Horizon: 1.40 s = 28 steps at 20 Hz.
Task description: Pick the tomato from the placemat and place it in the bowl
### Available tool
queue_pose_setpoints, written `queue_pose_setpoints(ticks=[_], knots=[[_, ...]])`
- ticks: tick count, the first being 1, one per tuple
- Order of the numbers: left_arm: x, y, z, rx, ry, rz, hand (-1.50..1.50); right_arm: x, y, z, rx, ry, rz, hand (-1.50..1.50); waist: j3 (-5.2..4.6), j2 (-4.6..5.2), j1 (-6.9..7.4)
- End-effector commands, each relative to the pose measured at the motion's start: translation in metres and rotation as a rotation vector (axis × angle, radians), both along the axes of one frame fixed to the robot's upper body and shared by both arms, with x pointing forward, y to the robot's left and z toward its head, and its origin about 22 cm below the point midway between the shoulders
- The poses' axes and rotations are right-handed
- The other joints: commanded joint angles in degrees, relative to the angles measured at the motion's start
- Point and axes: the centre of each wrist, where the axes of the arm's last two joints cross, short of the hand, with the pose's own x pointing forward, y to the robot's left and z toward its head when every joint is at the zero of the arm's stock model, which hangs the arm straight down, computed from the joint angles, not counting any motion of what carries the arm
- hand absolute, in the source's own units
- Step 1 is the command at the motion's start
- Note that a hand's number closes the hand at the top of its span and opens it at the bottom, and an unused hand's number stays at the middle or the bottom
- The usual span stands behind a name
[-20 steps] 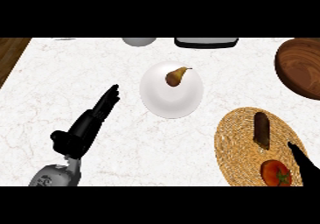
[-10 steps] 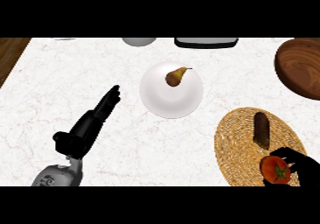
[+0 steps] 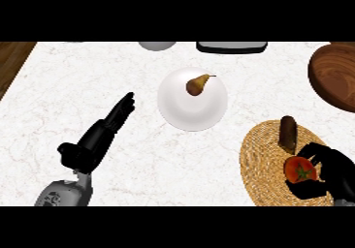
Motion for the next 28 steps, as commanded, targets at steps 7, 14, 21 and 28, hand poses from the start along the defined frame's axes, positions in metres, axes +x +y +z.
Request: queue_pose_setpoints(ticks=[7,14,21,28], knots=[[-0.001,-0.018,-0.005,-0.007,-0.001,-0.076,0.00,0.154,0.030,0.074,-0.307,0.077,-0.034,1.50,0.05,1.01,4.39],[0.009,-0.018,-0.003,-0.001,-0.010,-0.007,0.00,0.189,0.051,0.146,-0.289,-0.347,-0.109,1.50,0.06,0.42,1.17],[0.010,-0.009,0.005,-0.011,-0.014,-0.005,0.00,0.213,0.034,0.174,-0.133,-0.521,-0.216,1.50,0.06,0.27,0.58],[-0.001,0.000,0.000,0.007,-0.001,-0.007,0.00,0.219,-0.038,0.164,-0.283,-0.438,-0.299,1.50,0.06,0.38,0.96]])
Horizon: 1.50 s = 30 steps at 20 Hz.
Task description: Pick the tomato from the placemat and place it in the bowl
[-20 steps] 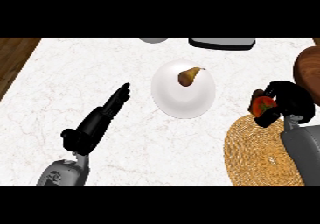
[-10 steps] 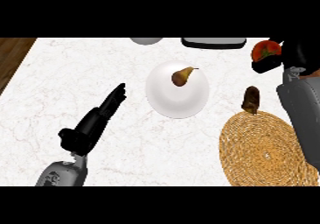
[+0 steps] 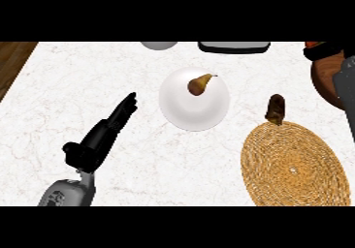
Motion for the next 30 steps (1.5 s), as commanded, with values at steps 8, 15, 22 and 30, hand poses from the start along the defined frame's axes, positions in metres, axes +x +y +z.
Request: queue_pose_setpoints(ticks=[8,15,22,30], knots=[[0.005,0.003,0.001,0.011,-0.008,-0.021,0.00,-0.018,-0.095,-0.037,-0.213,-0.027,-0.171,1.50,0.08,0.53,0.52],[0.001,0.003,0.004,0.009,-0.004,-0.016,0.00,-0.033,-0.131,-0.048,0.117,0.266,-0.168,1.50,0.23,0.95,1.26],[0.006,-0.009,0.014,-0.006,-0.028,-0.042,0.00,-0.038,-0.145,-0.038,0.220,0.130,-0.020,-1.50,0.27,0.93,1.64],[0.003,-0.015,0.011,-0.006,-0.011,-0.015,0.00,-0.055,-0.174,-0.022,0.251,-0.179,-0.152,-1.50,0.35,1.14,1.46]])
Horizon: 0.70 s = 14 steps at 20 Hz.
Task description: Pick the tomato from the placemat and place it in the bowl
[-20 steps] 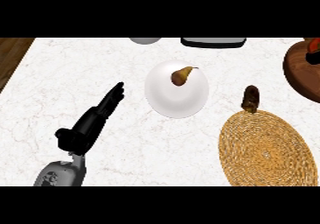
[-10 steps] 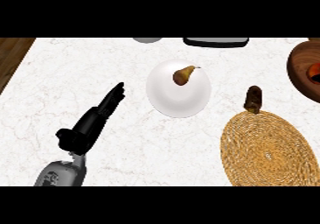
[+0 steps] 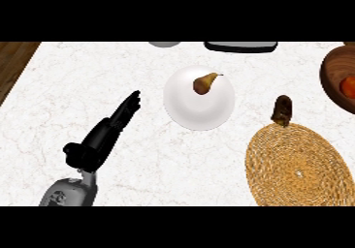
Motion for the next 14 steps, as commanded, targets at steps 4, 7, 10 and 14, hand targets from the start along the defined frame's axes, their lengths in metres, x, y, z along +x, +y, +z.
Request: queue_pose_setpoints(ticks=[4,7,10,14], knots=[[-0.004,0.018,-0.006,0.002,-0.004,0.012,0.00,-0.024,-0.033,0.009,0.121,-0.267,-0.162,-1.50,-0.08,-0.41,-1.07],[0.009,0.005,0.006,-0.013,0.026,0.022,0.00,-0.026,-0.036,0.010,0.201,-0.327,-0.187,-1.50,-0.09,-0.52,-1.34],[0.006,0.021,-0.005,-0.005,0.009,0.017,0.00,-0.065,-0.070,-0.010,0.204,-0.340,-0.242,-1.50,-0.09,-0.58,-1.88],[-0.013,0.028,-0.015,-0.002,0.019,0.042,0.00,-0.112,-0.107,-0.009,0.193,-0.404,-0.284,-1.50,-0.14,-1.03,-2.49]])
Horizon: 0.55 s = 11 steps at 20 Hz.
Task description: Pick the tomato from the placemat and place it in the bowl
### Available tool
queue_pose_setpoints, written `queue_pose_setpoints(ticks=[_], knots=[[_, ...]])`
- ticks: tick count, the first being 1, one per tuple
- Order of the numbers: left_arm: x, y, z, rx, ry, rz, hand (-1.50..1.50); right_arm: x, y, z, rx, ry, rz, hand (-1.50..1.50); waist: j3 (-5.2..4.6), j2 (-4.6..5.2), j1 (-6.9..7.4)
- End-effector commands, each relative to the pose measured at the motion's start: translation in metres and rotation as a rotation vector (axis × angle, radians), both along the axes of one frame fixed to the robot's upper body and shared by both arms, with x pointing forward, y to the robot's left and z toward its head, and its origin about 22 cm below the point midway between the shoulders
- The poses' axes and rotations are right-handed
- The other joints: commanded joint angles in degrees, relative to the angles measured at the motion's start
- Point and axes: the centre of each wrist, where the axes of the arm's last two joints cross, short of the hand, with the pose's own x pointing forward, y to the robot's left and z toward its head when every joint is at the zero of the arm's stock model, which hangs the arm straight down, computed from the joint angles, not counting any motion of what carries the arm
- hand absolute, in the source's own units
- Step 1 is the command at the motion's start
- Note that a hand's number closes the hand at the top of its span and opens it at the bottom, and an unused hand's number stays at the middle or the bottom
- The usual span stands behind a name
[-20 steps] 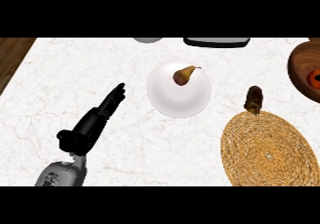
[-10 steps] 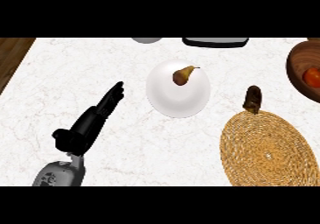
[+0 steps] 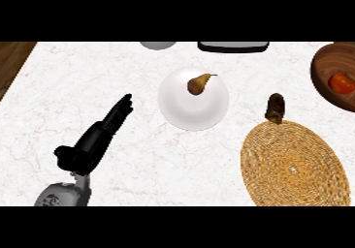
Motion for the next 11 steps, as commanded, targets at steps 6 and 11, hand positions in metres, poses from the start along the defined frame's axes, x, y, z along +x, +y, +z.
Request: queue_pose_setpoints(ticks=[6,11], knots=[[-0.002,0.003,0.009,-0.022,0.000,0.014,0.00,-0.102,-0.061,-0.021,0.014,-0.113,-0.044,-1.50,0.05,-0.25,-0.64],[0.005,-0.005,0.008,0.010,0.001,0.025,0.00,-0.149,-0.077,-0.033,0.053,-0.134,0.031,-1.50,0.01,-0.37,-1.05]])
